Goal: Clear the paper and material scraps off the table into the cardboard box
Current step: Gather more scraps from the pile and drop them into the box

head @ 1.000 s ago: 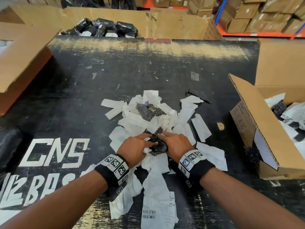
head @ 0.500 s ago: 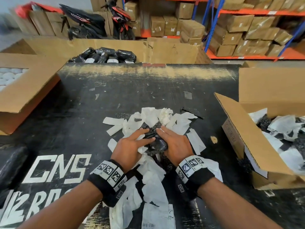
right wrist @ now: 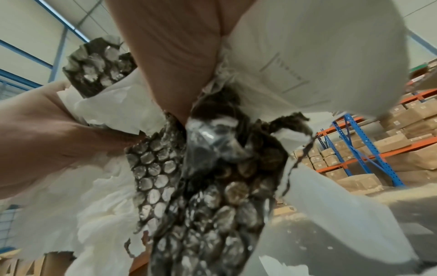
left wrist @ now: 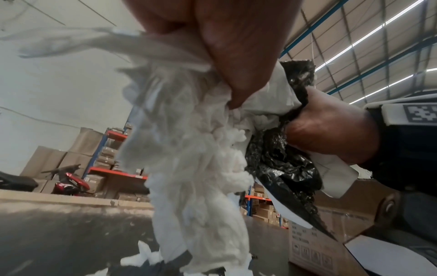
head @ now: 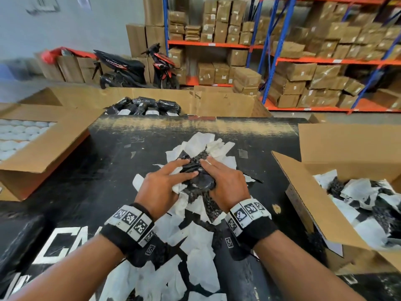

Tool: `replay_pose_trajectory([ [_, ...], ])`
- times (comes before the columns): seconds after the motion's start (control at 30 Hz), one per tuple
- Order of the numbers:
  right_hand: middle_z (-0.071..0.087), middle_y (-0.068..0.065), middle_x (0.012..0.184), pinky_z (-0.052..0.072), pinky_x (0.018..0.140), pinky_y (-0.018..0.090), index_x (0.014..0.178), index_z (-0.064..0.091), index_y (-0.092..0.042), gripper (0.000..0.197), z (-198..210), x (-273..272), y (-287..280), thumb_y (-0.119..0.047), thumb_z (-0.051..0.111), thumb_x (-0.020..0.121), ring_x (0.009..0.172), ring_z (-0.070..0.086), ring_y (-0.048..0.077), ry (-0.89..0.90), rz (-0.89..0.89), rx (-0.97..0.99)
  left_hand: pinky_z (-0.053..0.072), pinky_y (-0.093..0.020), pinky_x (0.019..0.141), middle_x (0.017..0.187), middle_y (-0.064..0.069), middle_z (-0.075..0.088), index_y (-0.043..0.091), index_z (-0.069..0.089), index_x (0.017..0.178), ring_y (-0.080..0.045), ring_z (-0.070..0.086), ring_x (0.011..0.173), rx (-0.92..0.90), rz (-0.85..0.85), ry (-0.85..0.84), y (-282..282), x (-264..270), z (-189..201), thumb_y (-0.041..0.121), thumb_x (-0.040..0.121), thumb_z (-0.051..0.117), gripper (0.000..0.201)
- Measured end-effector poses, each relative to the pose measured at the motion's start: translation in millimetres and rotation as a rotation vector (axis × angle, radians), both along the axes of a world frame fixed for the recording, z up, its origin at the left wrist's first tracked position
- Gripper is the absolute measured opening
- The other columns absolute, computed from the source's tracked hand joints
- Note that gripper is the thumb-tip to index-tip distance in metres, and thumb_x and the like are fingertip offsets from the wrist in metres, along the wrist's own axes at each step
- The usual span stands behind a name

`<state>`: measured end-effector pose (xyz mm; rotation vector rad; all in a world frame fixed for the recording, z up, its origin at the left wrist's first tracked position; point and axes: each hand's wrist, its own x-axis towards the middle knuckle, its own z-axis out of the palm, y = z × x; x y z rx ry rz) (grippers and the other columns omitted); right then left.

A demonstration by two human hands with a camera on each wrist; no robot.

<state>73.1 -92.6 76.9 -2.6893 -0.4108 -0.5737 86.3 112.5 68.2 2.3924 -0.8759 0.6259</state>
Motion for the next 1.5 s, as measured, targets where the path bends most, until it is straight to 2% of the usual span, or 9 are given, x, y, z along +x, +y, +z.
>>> replay_pose_trajectory([
  [0.07, 0.063, 0.014, 0.132, 0.060, 0.074, 0.053, 0.131, 0.064, -0.015, 0.058, 12, 2, 0, -0.012, 0.077, 0.074, 0.099, 0.072, 0.035, -0.043, 0.003, 0.008, 0.064, -0.040, 0.076, 0.134, 0.002, 0.065, 0.033, 0.075, 0.116, -0.021, 0.073, 0.103, 0.000, 0.001, -0.030, 0, 3, 14, -0.012, 0.052, 0.083, 0.078],
  [0.2, 0.062, 0.014, 0.134, 0.058, 0.082, 0.053, 0.132, 0.063, -0.016, 0.056, 46, 4, -6, -0.015, 0.074, 0.078, 0.106, 0.069, 0.035, -0.108, -0.006, 0.000, 0.061, -0.036, 0.087, 0.134, 0.000, 0.065, 0.032, 0.076, 0.115, -0.020, 0.071, 0.108, -0.017, -0.008, -0.087, -6, 8, 47, -0.014, 0.052, 0.083, 0.078],
  [0.33, 0.069, 0.014, 0.122, 0.060, 0.073, 0.052, 0.123, 0.068, -0.013, 0.048, 80, -3, -21, -0.014, 0.068, 0.076, 0.096, 0.071, 0.037, -0.253, 0.004, 0.019, 0.059, -0.039, 0.091, 0.133, -0.001, 0.066, 0.029, 0.077, 0.113, -0.021, 0.069, 0.111, -0.074, -0.047, -0.145, -21, 11, 80, -0.016, 0.055, 0.081, 0.074],
  [0.47, 0.071, 0.014, 0.115, 0.059, 0.073, 0.052, 0.120, 0.068, -0.011, 0.047, 107, -16, -43, -0.010, 0.069, 0.073, 0.094, 0.071, 0.037, -0.313, -0.011, 0.009, 0.058, -0.041, 0.094, 0.132, -0.001, 0.066, 0.028, 0.077, 0.114, -0.022, 0.068, 0.113, -0.074, -0.084, -0.188, -44, 6, 108, -0.018, 0.056, 0.078, 0.074],
  [0.6, 0.073, 0.005, 0.108, 0.057, 0.075, 0.045, 0.116, 0.069, -0.019, 0.040, 131, -30, -71, -0.015, 0.068, 0.076, 0.093, 0.069, 0.033, -0.326, -0.061, 0.010, 0.054, -0.041, 0.101, 0.132, -0.001, 0.066, 0.029, 0.076, 0.115, -0.020, 0.065, 0.118, -0.072, -0.108, -0.217, -75, -2, 132, -0.016, 0.058, 0.075, 0.073],
  [0.73, 0.074, -0.001, 0.105, 0.056, 0.075, 0.043, 0.113, 0.071, -0.024, 0.036, 152, -51, -108, -0.020, 0.065, 0.078, 0.092, 0.069, 0.031, -0.359, -0.095, 0.004, 0.054, -0.042, 0.100, 0.131, -0.002, 0.067, 0.028, 0.075, 0.116, -0.020, 0.064, 0.118, -0.114, -0.141, -0.244, -114, -15, 151, -0.016, 0.060, 0.074, 0.072],
  [0.97, 0.075, 0.001, 0.091, 0.056, 0.070, 0.041, 0.100, 0.073, -0.023, 0.025, 172, -111, -197, -0.016, 0.069, 0.076, 0.085, 0.069, 0.029, -0.385, -0.157, 0.003, 0.055, -0.044, 0.098, 0.129, -0.004, 0.068, 0.025, 0.076, 0.117, -0.023, 0.064, 0.118, -0.119, -0.167, -0.282, -207, -66, 168, -0.015, 0.059, 0.070, 0.071],
  [1.23, 0.076, 0.005, 0.091, 0.057, 0.074, 0.042, 0.105, 0.075, -0.024, 0.033, 174, -183, -307, -0.013, 0.072, 0.074, 0.089, 0.069, 0.034, -0.347, -0.216, 0.020, 0.053, -0.038, 0.101, 0.126, -0.005, 0.069, 0.022, 0.077, 0.116, -0.024, 0.065, 0.116, -0.124, -0.162, -0.281, -322, -137, 168, -0.016, 0.060, 0.067, 0.067],
  [1.5, 0.077, 0.008, 0.093, 0.057, 0.075, 0.039, 0.113, 0.075, -0.027, 0.038, 171, -216, -402, -0.016, 0.071, 0.077, 0.090, 0.069, 0.033, -0.290, -0.283, 0.004, 0.054, -0.041, 0.098, 0.126, -0.006, 0.069, 0.025, 0.077, 0.115, -0.028, 0.066, 0.114, -0.105, -0.161, -0.235, -422, -168, 166, -0.012, 0.064, 0.064, 0.064],
])
